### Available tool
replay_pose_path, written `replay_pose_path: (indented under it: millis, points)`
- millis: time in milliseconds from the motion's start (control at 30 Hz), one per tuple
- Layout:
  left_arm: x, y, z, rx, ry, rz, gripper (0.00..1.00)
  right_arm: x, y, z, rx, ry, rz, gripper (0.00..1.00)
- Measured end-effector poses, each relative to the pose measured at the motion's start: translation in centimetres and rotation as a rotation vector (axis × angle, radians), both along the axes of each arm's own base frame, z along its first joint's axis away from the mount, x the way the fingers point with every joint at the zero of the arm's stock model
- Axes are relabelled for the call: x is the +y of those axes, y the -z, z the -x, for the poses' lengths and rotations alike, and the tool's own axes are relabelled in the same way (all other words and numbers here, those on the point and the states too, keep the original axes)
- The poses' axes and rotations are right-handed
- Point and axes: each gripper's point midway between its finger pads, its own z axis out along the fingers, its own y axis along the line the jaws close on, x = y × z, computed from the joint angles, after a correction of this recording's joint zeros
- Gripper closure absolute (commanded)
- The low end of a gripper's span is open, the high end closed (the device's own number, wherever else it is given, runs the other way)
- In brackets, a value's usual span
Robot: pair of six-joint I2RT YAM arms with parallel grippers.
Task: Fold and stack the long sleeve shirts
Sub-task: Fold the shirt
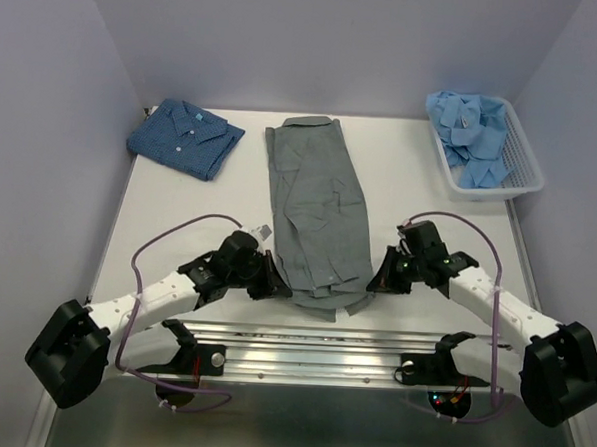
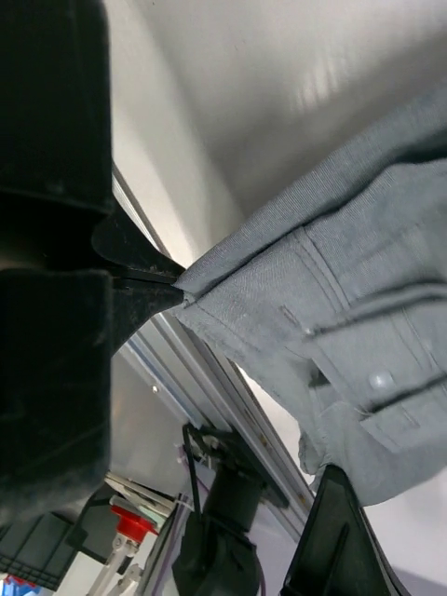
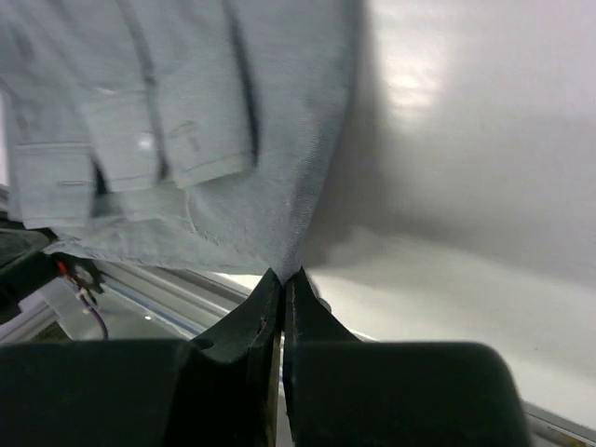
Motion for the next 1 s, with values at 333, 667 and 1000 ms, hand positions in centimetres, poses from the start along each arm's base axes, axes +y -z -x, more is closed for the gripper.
replay_pose_path:
  millis: [333, 667, 1000]
  points:
    - [-0.9, -7.4, -5.6, -0.178, -0.087, 0.018, 1.00, 1.4, -9.9, -8.0, -0.335, 0.025, -0.010, 0.99]
    - [1.7, -8.8, -15.9, -0.244, -0.216, -0.073, 1.00, 2.8, -12.1, -16.3, -0.472, 0.069, 0.067, 0.99]
    - [2.7, -9.9, -23.4, -0.306, -0.242, -0.108, 1.00, 4.7, -12.5, -24.4, -0.574, 0.083, 0.117, 0.99]
